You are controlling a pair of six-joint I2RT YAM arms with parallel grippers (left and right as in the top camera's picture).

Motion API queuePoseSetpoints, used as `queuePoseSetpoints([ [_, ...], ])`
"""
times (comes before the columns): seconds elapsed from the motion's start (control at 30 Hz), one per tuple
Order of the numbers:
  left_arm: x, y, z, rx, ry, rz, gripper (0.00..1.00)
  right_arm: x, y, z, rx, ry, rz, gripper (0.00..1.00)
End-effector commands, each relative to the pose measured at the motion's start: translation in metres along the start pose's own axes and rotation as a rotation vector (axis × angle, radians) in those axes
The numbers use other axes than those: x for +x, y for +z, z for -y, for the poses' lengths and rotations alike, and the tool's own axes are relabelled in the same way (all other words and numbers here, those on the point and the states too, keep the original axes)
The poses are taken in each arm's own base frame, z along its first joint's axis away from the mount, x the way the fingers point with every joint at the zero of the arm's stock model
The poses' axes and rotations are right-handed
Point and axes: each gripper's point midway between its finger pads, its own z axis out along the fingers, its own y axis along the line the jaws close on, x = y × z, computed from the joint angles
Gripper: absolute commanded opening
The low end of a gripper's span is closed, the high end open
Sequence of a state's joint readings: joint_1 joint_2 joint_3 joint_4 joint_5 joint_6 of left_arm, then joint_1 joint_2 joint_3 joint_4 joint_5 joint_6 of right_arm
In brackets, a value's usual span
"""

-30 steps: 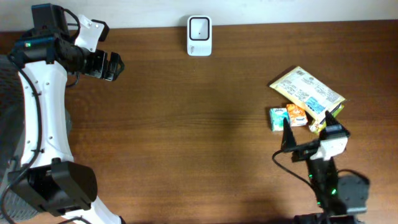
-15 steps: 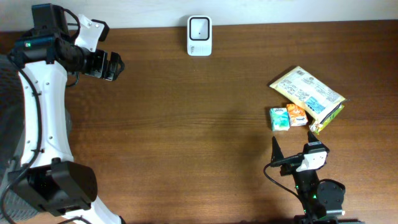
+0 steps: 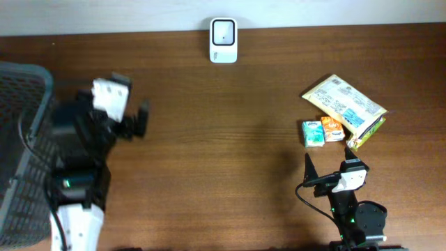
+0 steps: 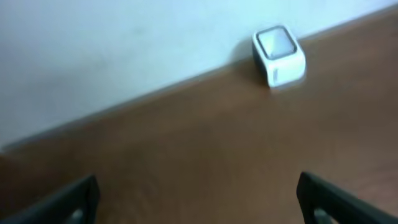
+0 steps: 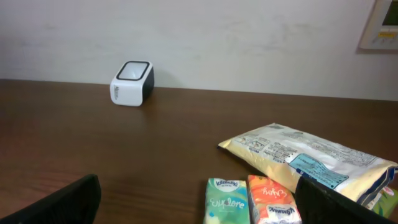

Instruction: Scan the item barcode

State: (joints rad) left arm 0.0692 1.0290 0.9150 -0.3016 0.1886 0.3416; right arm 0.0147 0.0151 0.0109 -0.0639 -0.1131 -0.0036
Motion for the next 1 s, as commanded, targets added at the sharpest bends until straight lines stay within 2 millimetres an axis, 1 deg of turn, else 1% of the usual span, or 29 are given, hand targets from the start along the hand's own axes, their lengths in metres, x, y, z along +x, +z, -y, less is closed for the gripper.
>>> queuePoseSetpoints([
  [0.0, 0.043, -0.034, 0.02, -0.052, 0.004, 0.122, 0.99, 0.002, 0.0, -0.001, -0.005, 0.004, -0.002, 0.99],
  [0.03, 0.064, -0.045, 0.026, -0.091, 0.012, 0.166, 0.99, 0.002, 0.0, -0.001, -0.005, 0.004, -0.002, 0.99],
  [0.07, 0.077, -0.05, 0.028, -0.116, 0.016, 0.19, 0.99, 0.002, 0.0, -0.001, -0.005, 0.004, -0.002, 0.99],
  [0.1, 0.095, -0.053, 0.031, -0.141, 0.016, 0.196, 0.99, 0.002, 0.0, -0.001, -0.005, 0.004, -0.002, 0.99],
  [0.17, 0.119, -0.054, 0.038, -0.165, 0.02, 0.222, 0.99, 0.002, 0.0, -0.001, -0.005, 0.004, -0.002, 0.98],
  [0.27, 0.135, -0.055, 0.042, -0.19, 0.028, 0.279, 0.99, 0.002, 0.0, -0.001, -0.005, 0.004, -0.003, 0.99],
  [0.33, 0.146, -0.054, 0.044, -0.201, 0.026, 0.272, 0.99, 0.002, 0.0, -0.001, -0.005, 0.004, -0.003, 0.99],
  [0.37, 0.147, -0.055, 0.044, -0.205, 0.025, 0.273, 0.99, 0.002, 0.0, -0.001, -0.005, 0.004, -0.003, 0.99],
  [0.4, 0.141, -0.058, 0.042, -0.217, 0.034, 0.299, 0.99, 0.002, 0.0, -0.001, -0.005, 0.004, -0.003, 0.99],
  [0.43, 0.144, -0.057, 0.043, -0.211, 0.032, 0.288, 0.99, 0.002, 0.0, -0.001, -0.005, 0.004, -0.003, 0.99],
  [0.97, 0.143, -0.057, 0.044, -0.209, 0.033, 0.289, 0.99, 0.002, 0.0, -0.001, -0.005, 0.004, -0.003, 0.99],
])
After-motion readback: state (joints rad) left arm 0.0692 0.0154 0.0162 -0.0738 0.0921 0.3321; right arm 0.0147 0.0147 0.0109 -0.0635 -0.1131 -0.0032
